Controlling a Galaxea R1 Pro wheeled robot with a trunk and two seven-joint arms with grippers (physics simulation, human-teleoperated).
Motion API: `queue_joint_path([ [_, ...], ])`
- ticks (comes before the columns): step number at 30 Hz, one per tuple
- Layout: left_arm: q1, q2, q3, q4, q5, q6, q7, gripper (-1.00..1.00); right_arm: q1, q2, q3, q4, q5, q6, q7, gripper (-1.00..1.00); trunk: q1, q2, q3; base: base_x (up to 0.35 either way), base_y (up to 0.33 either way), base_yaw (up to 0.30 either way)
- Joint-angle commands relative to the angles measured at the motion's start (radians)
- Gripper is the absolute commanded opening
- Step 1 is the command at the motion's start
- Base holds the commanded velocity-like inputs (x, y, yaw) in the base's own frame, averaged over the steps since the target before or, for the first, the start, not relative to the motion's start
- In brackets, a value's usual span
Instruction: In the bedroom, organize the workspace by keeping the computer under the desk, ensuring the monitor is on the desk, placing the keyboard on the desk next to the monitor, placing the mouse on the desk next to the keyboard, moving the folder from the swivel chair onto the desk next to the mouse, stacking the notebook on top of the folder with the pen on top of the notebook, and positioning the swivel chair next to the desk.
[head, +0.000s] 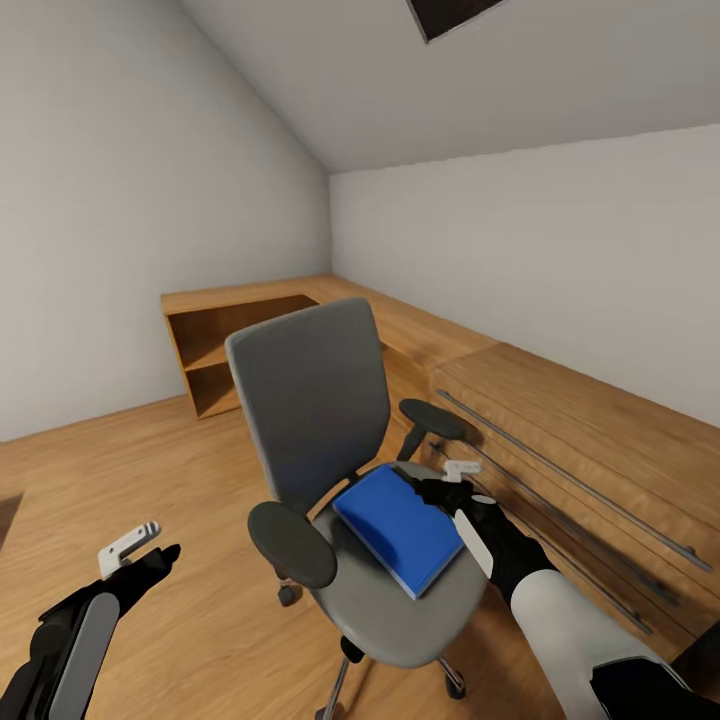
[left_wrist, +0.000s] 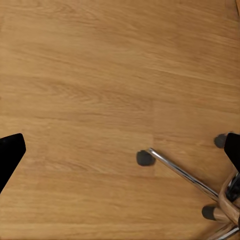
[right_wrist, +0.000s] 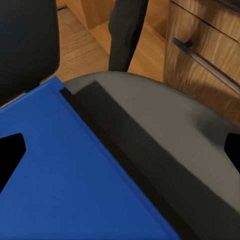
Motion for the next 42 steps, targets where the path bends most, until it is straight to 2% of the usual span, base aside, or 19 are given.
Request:
queue_joint_path([
  [1, -0.001, 0.0, 0.0, -0.001, 0.011, 0.003, 0.008, 1.0, 0.0, -0.001, 0.003, -0.002, -0.007, 0.004, -0.003, 1.0, 0.004, -0.008, -0.004, 0.0, 0.0, 0.0],
  [27, -0.001, -0.001, -0.001, -0.002, 0.009, 0.003, 0.01, 1.0, 0.0, -0.001, 0.004, 0.0, -0.006, 0.009, -0.004, 1.0, 0.103, -0.19, -0.086, 0.0, 0.0, 0.0],
  [39, -0.001, -0.001, -0.001, -0.002, 0.009, 0.003, 0.009, 1.0, 0.0, -0.001, 0.008, 0.004, -0.001, 0.02, -0.012, 1.0, 0.103, -0.19, -0.086, 0.0, 0.0, 0.0],
  [42, -0.001, -0.001, -0.001, -0.002, 0.009, 0.003, 0.009, 1.0, 0.0, 0.0, 0.007, 0.004, -0.002, 0.047, -0.012, 1.0, 0.103, -0.19, -0.086, 0.0, 0.0, 0.0],
])
